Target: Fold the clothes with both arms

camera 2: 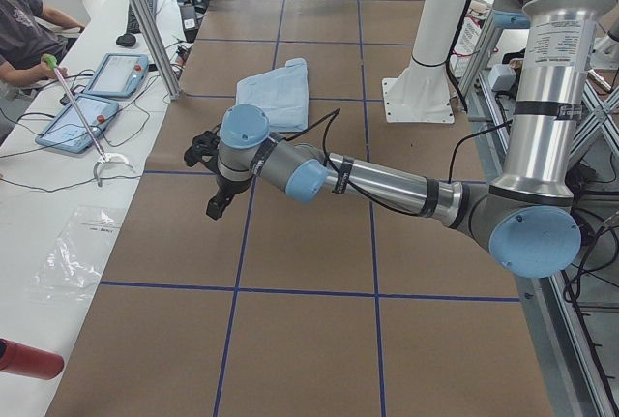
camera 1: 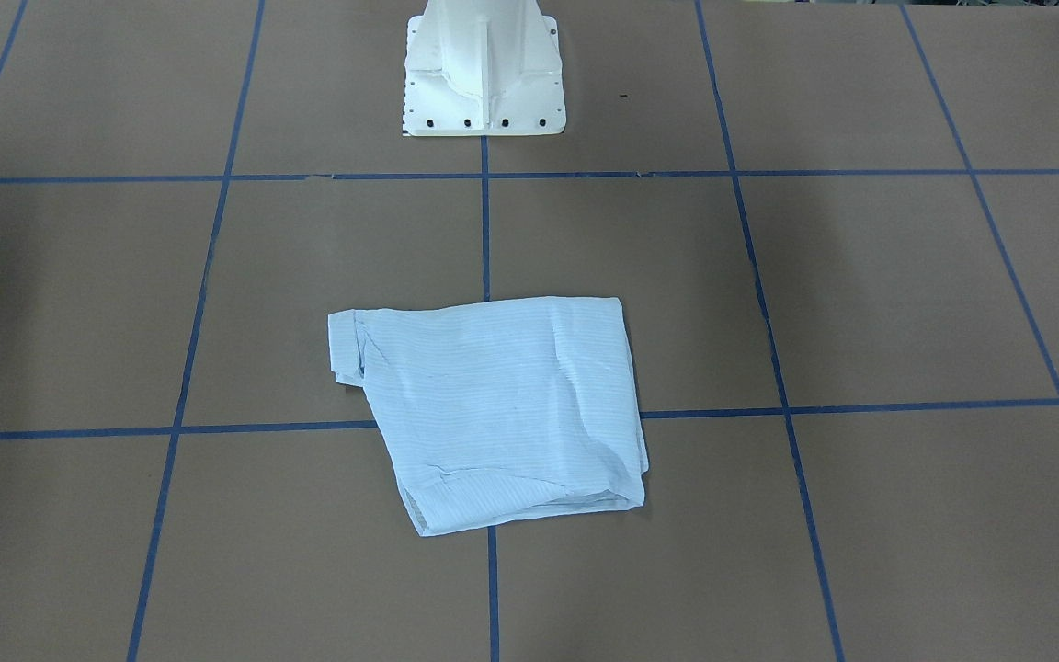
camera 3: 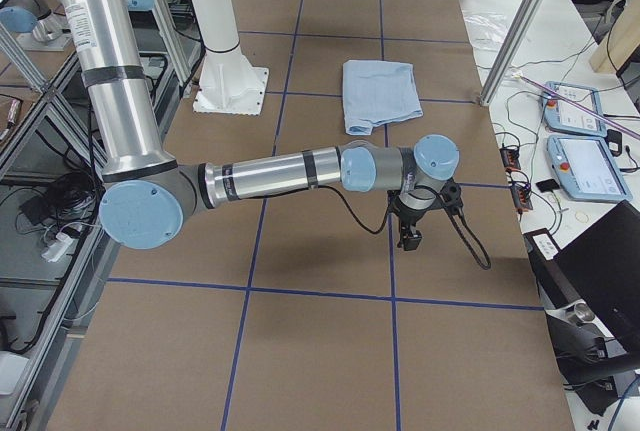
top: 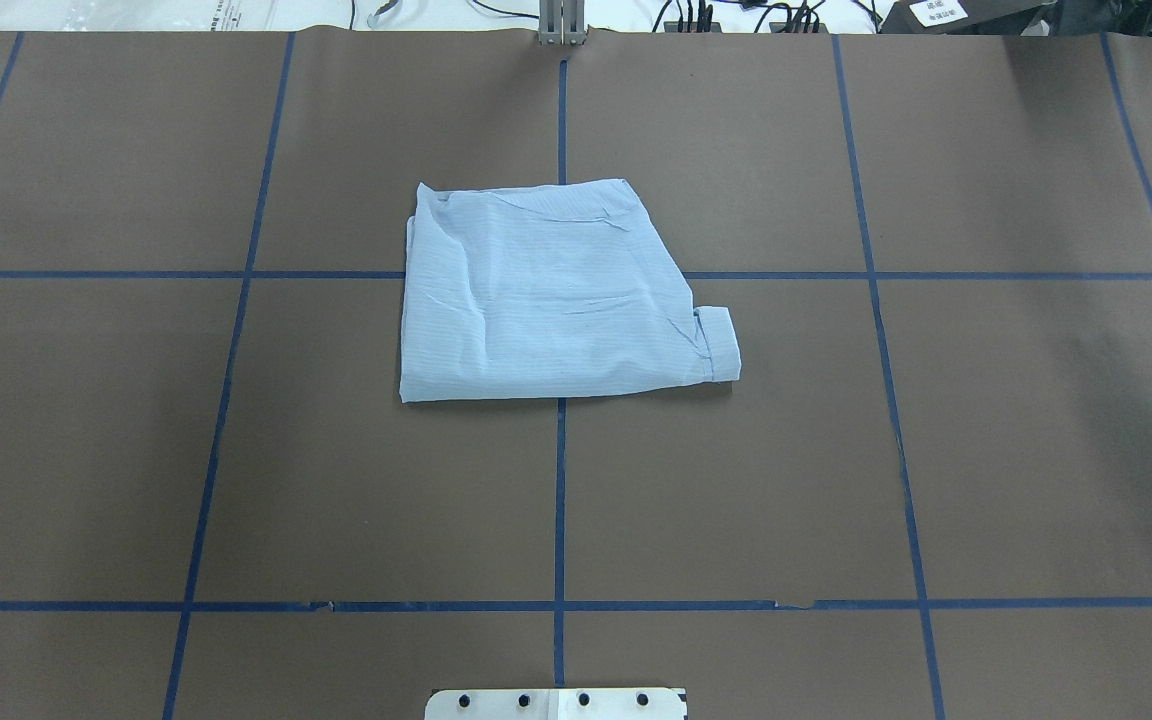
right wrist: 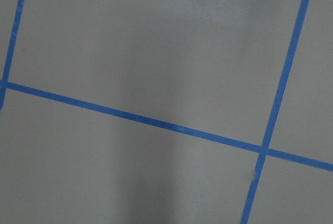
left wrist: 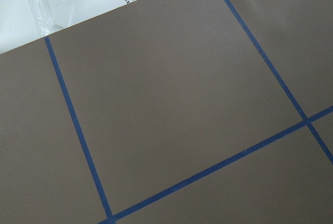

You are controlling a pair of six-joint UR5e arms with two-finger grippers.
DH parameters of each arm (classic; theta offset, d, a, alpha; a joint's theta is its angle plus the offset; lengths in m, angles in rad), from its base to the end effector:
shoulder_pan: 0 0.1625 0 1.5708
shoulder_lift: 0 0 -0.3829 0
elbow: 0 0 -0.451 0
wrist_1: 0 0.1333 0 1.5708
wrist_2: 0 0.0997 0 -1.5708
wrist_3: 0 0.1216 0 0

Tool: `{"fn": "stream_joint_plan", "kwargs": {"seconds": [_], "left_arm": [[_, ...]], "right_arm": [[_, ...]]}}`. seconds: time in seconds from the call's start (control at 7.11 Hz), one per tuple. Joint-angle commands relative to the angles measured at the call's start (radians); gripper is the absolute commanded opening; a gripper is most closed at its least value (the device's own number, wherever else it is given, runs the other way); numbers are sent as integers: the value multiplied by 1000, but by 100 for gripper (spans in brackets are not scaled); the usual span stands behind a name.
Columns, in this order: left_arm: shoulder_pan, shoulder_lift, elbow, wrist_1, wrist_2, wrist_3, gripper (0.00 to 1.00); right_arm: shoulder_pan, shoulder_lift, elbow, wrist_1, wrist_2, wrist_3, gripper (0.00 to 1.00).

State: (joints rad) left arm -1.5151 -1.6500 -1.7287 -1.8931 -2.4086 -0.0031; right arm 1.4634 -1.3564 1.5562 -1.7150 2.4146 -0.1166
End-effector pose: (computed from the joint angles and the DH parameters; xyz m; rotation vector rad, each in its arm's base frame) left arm -0.0097 -0.5978 0.4543 0.5023 0.8314 0.2826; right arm -0.0251 -0.6285 0.5223 0.0563 -0.8454 -0.2339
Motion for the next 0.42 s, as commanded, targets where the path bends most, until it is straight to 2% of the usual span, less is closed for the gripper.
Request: {"fn": "stream_joint_plan", "kwargs": {"seconds": [0.0,0.28], "left_arm": [[1,19,-20,0,-15,0,100],[0,21,-23,-3,-14,0,100]], "right_arm": [[0,-1,-1,0,0,0,100],[0,-1,1,0,0,0,100]]}}
